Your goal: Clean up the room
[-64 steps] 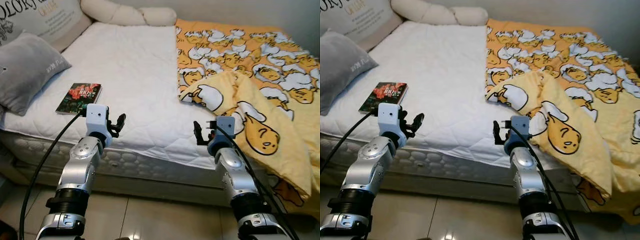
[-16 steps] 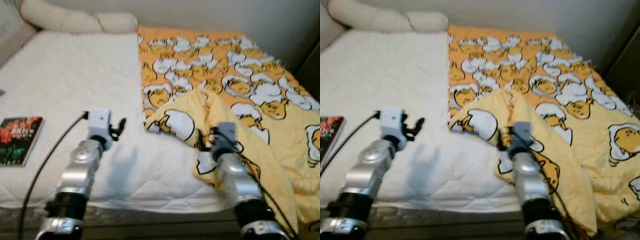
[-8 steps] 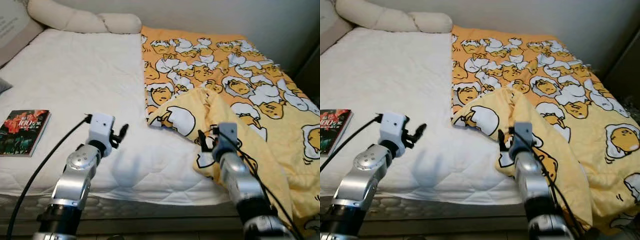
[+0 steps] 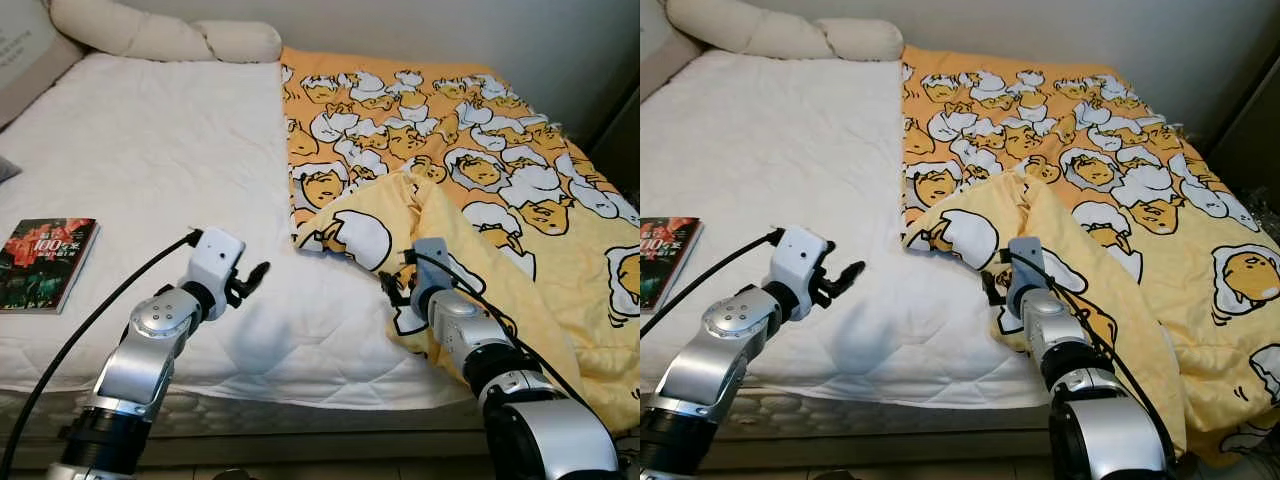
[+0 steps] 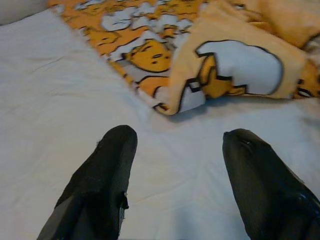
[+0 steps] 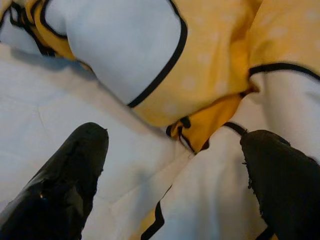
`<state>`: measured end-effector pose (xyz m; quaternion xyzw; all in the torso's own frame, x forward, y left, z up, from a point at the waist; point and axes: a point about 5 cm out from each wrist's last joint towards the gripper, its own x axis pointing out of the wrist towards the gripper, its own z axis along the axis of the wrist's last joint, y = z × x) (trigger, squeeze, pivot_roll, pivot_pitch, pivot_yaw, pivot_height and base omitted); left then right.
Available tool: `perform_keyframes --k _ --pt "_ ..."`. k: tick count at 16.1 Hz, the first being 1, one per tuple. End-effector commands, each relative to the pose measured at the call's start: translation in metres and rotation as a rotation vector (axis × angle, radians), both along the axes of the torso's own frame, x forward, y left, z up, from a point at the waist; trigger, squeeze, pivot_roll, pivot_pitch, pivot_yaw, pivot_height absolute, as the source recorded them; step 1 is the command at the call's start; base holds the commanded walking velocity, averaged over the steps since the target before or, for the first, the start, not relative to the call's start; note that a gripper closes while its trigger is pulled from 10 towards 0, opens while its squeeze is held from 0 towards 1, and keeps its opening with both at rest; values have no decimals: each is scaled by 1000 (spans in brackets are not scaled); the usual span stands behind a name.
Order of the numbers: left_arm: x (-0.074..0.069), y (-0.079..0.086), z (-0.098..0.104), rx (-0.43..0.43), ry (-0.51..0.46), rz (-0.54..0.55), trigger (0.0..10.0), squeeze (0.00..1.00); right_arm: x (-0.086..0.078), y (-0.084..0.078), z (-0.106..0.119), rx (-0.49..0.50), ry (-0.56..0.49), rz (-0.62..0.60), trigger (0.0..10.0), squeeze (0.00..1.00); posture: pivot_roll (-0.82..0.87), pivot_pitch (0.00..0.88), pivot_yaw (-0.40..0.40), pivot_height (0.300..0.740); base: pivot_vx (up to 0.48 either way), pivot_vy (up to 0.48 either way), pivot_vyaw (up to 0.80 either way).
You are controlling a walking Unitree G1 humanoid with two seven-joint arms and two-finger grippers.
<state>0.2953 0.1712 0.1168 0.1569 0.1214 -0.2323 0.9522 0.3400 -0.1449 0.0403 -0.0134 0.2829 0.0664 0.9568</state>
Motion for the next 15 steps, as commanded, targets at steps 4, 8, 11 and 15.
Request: perform_keyframes --k 4,8,11,15 --pt "-23 1 1 45 69 -130 10000 0 -7 -7 -12 -13 98 -28 10000 0 109 0 -83 740 0 0 0" --pt "-51 9 9 62 121 -201 10000 0 -15 -8 -22 -20 146 -44 10000 0 165 37 -77 740 0 0 0" --pt "-63 5 15 67 146 -247 10000 0 -20 -11 -28 -42 168 -61 7765 0 192 83 -78 740 0 0 0" --pt "-79 9 27 108 184 -280 10000 0 -24 -9 -33 -59 188 -68 2314 0 245 163 -71 740 0 0 0"
